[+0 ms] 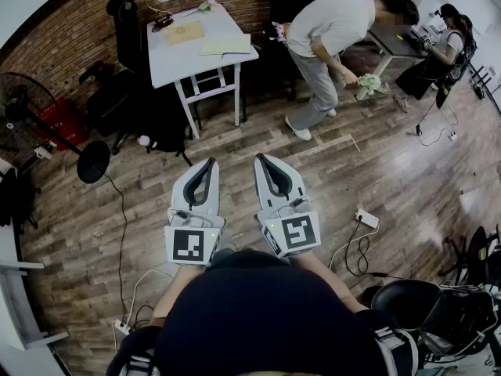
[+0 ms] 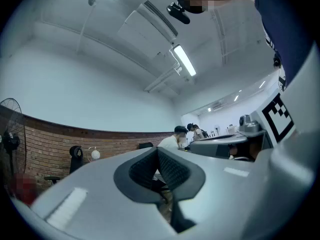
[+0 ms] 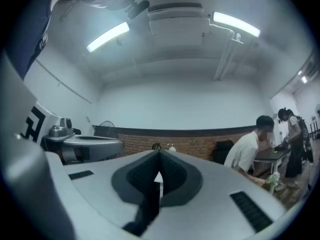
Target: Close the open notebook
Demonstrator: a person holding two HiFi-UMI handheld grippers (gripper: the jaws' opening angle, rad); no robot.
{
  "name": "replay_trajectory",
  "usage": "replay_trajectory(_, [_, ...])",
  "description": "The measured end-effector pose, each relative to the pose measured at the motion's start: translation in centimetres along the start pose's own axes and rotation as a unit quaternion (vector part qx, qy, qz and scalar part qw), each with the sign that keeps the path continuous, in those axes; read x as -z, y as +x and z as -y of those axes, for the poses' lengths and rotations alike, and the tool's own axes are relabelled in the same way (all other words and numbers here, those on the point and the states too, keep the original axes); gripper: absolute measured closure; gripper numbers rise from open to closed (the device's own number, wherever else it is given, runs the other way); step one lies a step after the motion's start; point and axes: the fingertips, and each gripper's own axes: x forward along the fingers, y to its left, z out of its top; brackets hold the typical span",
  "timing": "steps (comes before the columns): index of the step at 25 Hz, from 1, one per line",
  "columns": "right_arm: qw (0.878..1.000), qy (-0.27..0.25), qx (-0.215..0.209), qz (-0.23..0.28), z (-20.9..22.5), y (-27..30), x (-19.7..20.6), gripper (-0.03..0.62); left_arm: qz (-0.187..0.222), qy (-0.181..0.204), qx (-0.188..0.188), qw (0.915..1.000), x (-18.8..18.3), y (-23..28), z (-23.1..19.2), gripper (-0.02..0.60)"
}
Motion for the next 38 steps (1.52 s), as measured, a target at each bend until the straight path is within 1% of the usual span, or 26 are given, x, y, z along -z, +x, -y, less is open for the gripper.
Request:
replay_trajectory(6, [1.000, -0.007, -0.002, -0.001, 1.0, -0.8, 0.3, 0.585, 0.008, -0.004, -0.009, 0.9999, 0.0, 0.6, 1.1, 0.586])
replay_trajectory(10, [1.000, 0.003, 0.007, -0.005, 1.3, -1.3, 0.7, 0.585, 0.005, -0.005, -0.006, 1.0000, 0.3, 0.4, 1.7, 0.586])
replay_trajectory(13, [1.000, 0.018, 0.011, -0.012, 1.8, -0.7, 1.6, 0.583, 0.002, -0.006, -0.007, 1.0000, 0.7, 0.7, 1.4, 0.586])
replay_trajectory(17, [0.999, 0.024, 0.012, -0.018, 2.4, 0.6, 2.5, 0.582, 0.004, -0.005, -0.010, 0.9999, 1.7, 1.8, 0.3, 0.586])
replay_trajectory(19, [0.999, 0.025, 0.012, -0.019, 2.7, 1.7, 2.8, 0.568, -0.003, -0.009, -0.007, 0.9999, 2.3, 2.6, -0.3, 0.586])
replay_trajectory(20, [0.999, 0.025, 0.013, -0.019, 2.8, 2.4, 3.0, 0.544, -0.004, -0.012, -0.005, 0.9999, 2.5, 3.1, -0.7, 0.586])
replay_trajectory(21, [0.999, 0.027, 0.014, -0.019, 3.1, 3.3, 3.3, 0.522, -0.003, -0.014, -0.004, 0.9999, 2.8, 3.8, -1.3, 0.586])
replay_trajectory(24, [0.999, 0.032, 0.022, -0.019, 4.0, 6.5, 4.1, 0.517, -0.006, -0.014, -0.001, 0.9999, 3.7, 6.3, -3.6, 0.586])
replay_trajectory(30, [0.999, 0.031, 0.035, -0.025, 6.5, 14.6, 5.5, 0.516, -0.003, -0.013, 0.005, 0.9999, 4.7, 12.8, -9.8, 0.586])
replay_trajectory(38, [0.998, 0.027, 0.060, -0.026, 9.0, 24.6, 6.5, 0.516, 0.000, -0.009, 0.036, 0.9993, 6.1, 20.6, -16.9, 0.586])
